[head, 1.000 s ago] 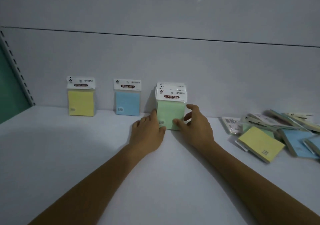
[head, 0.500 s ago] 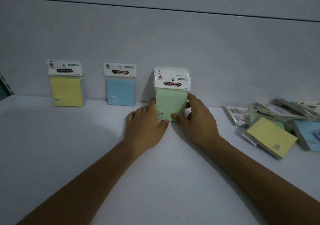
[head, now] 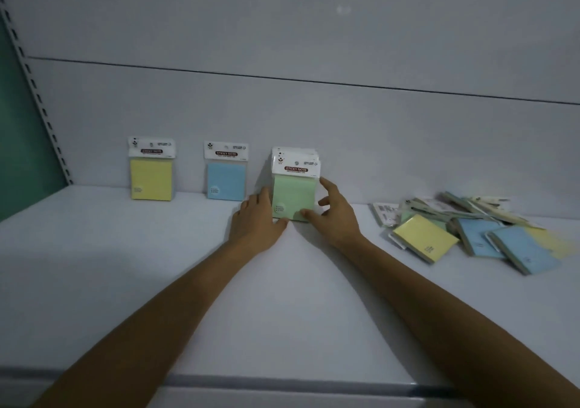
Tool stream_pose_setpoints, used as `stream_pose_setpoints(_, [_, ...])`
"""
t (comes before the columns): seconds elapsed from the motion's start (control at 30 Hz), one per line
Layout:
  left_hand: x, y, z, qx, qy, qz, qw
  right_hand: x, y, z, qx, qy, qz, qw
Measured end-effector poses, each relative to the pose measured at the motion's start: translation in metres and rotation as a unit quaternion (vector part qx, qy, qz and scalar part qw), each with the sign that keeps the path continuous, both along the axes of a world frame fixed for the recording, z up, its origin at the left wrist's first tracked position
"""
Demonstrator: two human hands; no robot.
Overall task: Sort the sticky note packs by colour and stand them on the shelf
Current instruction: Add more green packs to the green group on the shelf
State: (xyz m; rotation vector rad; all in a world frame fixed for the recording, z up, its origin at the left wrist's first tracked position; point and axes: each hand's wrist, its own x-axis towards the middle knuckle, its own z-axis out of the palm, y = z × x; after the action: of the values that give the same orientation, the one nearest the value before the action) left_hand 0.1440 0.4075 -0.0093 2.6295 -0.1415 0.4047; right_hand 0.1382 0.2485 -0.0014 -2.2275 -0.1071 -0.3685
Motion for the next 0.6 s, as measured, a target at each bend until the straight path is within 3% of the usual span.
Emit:
stream_pose_setpoints(0.33, [-0.021, -0.003, -0.006, 0.025, 0.014, -0.015, 0.999, -0.013, 0.001, 0.022, 0.055, 0.073, 0.076, 0.993])
stream_pose_setpoints(0.5, [-0.023, -0.005, -0.006, 0.047, 0.017, -0.017, 0.999, -0.006, 0.008, 0.022, 0.060, 0.064, 0.050, 0.995])
stream_pose_setpoints(0.6, [-0.023, -0.003, -0.008, 0.069, -0.007, -0.038, 0.997, 0.004, 0.011, 0.030, 0.116, 0.049, 0.029, 0.992])
